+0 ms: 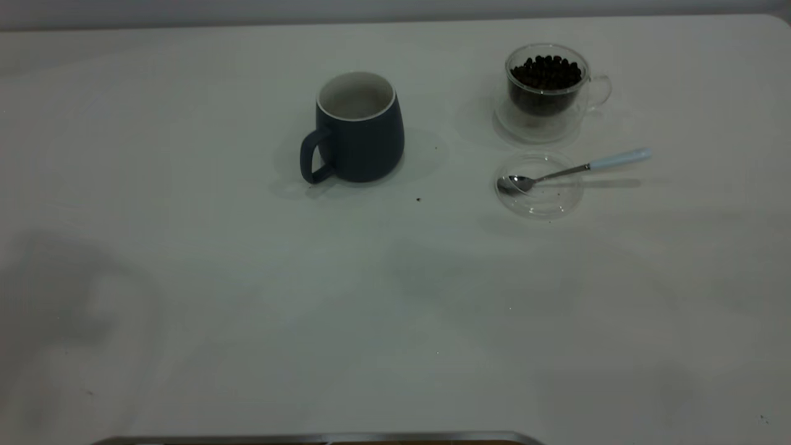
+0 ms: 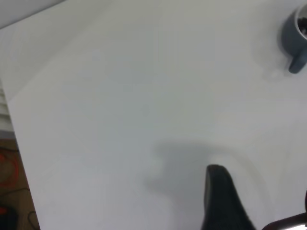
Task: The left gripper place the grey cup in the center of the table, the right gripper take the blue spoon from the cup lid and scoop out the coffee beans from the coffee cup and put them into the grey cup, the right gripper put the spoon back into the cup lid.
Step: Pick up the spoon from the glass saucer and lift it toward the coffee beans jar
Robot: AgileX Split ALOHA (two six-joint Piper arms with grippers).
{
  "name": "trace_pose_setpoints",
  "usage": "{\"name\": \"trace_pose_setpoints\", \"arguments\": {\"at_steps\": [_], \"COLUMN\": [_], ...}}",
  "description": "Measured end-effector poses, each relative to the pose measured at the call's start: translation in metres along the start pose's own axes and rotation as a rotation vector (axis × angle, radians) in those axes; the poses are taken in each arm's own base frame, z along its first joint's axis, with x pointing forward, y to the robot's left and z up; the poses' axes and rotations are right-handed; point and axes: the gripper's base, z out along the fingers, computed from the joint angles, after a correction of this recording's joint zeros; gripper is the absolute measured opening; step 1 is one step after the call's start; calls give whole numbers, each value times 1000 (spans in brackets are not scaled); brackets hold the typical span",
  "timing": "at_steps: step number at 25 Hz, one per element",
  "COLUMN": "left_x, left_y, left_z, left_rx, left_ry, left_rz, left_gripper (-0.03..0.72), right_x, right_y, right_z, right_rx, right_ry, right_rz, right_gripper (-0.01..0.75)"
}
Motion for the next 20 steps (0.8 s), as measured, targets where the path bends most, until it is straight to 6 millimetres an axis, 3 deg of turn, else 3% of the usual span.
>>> {"name": "trace_pose_setpoints", "arguments": {"at_steps": [3,7,16,20], "left_x": [20,61,177,214], "left_y": [-3,-13,-41,-52], "left_z": [-13,-20,17,29], "left_rx": [-5,10,42,70], "left_ry": [-20,-13,129,123], "left_rz": [-21,-54,-172,-193], "left_gripper": [475,475,475,475], "right_x": [0,0,0,0], "right_y": [0,0,0,0], "right_z": [0,0,0,0], "right_rx": [0,0,0,0], "right_ry": [0,0,0,0], "right_rz": [0,0,1,1], "right_gripper": [238,238,238,238]}}
